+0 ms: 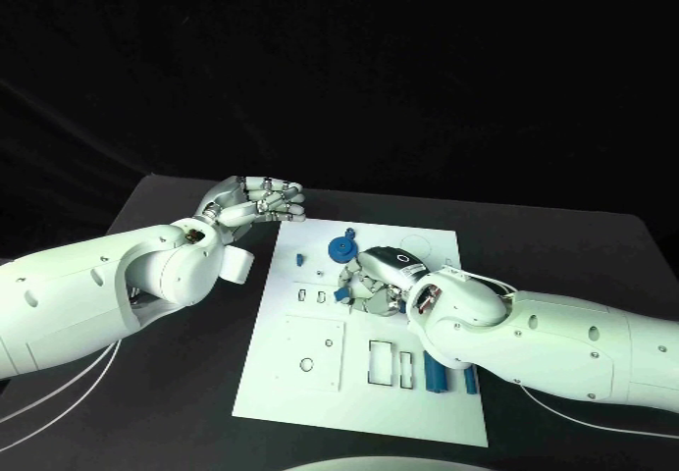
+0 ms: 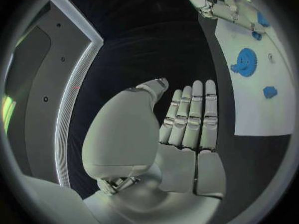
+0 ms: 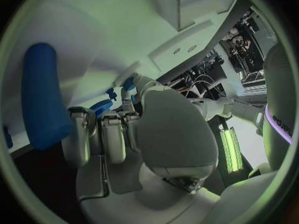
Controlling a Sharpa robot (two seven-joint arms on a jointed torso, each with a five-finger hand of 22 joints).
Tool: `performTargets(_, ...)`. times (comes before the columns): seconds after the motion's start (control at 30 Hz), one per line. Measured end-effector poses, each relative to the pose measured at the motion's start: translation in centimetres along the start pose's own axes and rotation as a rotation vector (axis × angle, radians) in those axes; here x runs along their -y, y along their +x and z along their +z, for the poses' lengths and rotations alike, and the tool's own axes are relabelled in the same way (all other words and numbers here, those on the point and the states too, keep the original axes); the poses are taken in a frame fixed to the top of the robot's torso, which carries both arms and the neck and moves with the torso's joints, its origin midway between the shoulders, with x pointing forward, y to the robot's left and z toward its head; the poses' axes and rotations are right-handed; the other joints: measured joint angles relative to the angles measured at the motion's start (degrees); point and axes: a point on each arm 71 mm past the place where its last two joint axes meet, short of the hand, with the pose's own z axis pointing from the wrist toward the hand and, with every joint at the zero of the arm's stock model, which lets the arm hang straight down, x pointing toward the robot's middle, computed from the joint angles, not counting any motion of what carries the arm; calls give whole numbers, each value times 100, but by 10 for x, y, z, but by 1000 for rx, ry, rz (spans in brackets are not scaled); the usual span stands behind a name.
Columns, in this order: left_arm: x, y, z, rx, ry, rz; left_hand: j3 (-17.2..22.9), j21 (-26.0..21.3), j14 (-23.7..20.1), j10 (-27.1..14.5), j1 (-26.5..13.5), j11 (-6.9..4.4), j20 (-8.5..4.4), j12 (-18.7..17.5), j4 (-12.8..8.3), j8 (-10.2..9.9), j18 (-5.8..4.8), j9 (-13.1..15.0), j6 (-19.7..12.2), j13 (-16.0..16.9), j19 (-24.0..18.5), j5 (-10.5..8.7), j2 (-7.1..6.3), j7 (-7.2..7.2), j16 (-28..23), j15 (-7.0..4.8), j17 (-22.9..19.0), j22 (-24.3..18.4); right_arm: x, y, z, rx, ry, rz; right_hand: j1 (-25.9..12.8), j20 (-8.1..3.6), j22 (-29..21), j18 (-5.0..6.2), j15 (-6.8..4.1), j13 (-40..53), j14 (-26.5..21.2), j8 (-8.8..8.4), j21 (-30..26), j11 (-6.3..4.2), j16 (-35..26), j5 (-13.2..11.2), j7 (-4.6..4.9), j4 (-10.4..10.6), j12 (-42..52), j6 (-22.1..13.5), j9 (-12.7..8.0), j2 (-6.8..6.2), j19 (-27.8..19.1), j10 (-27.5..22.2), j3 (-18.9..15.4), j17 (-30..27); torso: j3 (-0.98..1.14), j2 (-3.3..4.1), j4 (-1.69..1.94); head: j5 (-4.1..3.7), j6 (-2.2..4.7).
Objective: Assemble the parts on the task board
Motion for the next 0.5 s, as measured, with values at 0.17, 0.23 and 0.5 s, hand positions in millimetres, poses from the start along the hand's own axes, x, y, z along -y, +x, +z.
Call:
performTargets(0.17, 0, 0, 0, 0, -1, 0, 0, 0, 0, 0, 0, 0, 0, 0, 0, 0, 1, 0, 0, 0, 0, 0, 0, 0, 0, 0, 0, 0, 0, 0, 0, 3, -4, 0, -28, -49, 0, -1, -39, 0, -1, 89, 0, -45, 0, -114, -31, 5, 9, 90, 45, 27, 6, 14, 72, 0, 1, 0, -3, 2, 5)
performTargets(0.23, 0, 0, 0, 0, -2, 0, 0, 0, 0, 0, 0, 0, 0, 0, 0, 0, 0, 0, 0, 0, 0, 0, 0, 0, 0, 0, 0, 0, 0, 0, 0, 4, -5, 1, -53, -49, 0, 0, -39, 0, -1, 100, 0, -55, 0, -125, -32, -6, 9, 91, 50, 52, 6, 5, 94, 0, 1, 0, -3, 2, 8)
performTargets(0.5, 0, 0, 0, 0, -3, 0, 0, 0, 0, 0, 0, 0, 0, 0, 0, 0, 0, 0, 0, 0, 0, 0, 0, 0, 0, 0, -1, 0, 0, 0, -2, 22, -9, 8, -90, -91, -1, 0, -60, 0, 19, 131, 0, -87, 0, -146, -47, 9, 9, 106, 83, 88, 5, 14, 123, 0, 1, -1, -1, -13, 16)
